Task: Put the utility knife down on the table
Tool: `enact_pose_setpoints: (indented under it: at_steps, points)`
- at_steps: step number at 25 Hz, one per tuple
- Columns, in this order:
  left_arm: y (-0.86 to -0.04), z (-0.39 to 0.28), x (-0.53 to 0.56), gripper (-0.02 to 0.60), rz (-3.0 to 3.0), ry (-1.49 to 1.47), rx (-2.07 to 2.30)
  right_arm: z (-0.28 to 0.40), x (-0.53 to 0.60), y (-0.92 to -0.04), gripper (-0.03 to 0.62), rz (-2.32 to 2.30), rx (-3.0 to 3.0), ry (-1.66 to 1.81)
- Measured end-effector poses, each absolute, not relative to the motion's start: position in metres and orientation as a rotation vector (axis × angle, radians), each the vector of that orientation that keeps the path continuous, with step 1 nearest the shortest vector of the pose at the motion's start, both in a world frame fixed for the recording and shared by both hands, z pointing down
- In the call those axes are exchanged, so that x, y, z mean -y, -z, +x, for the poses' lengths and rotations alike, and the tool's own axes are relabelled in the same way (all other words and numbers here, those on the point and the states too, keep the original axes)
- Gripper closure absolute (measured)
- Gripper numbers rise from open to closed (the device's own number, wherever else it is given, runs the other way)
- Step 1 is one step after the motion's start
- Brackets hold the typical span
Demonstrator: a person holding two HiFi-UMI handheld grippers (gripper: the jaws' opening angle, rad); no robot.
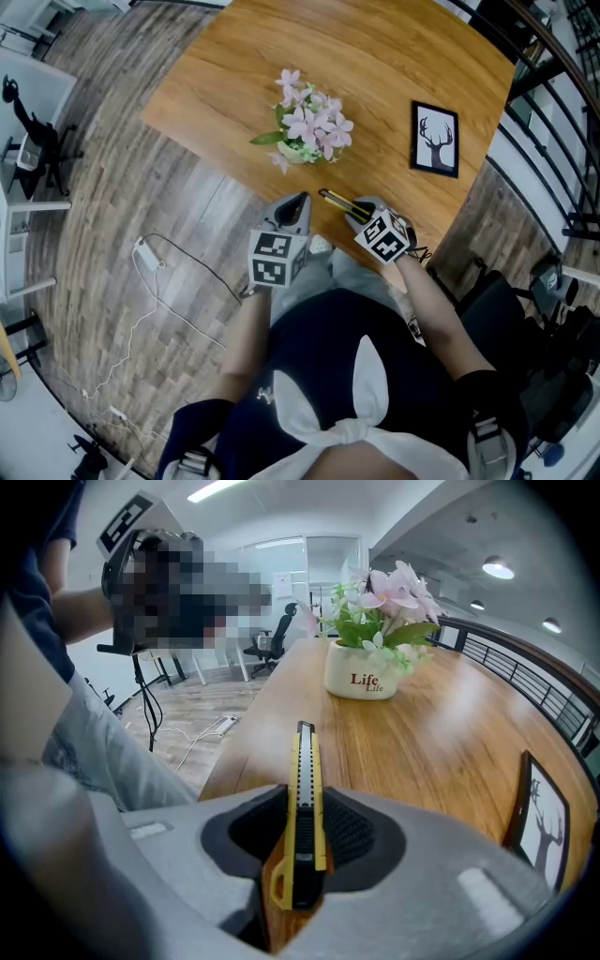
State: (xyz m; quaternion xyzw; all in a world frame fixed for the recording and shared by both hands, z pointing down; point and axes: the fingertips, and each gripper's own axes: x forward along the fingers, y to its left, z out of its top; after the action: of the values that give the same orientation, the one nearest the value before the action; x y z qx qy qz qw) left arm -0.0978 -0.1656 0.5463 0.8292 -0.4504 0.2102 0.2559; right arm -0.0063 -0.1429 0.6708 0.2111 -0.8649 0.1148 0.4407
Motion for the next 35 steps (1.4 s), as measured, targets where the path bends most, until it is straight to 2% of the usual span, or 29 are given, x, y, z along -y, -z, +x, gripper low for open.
enact_pose_setpoints:
  at_steps: [13, 21, 35]
  points:
    - [-0.545, -0.095, 0.167, 0.561, 2.256, -0.559, 1.223, -0.005, 0.142, -0.671, 0.455, 0.537, 2.148, -0.315]
    - [-0.540, -0.095, 0.169, 0.561, 2.271, -0.558, 1.231, -0.001, 0.153, -0.643, 0.456, 0.666, 2.243, -0.398]
    - [-0.525, -0.090, 0.172, 0.561, 2.311, -0.549, 1.228, 0.000, 0.165, -0.559, 0.557, 0.834, 2.409, -0.249]
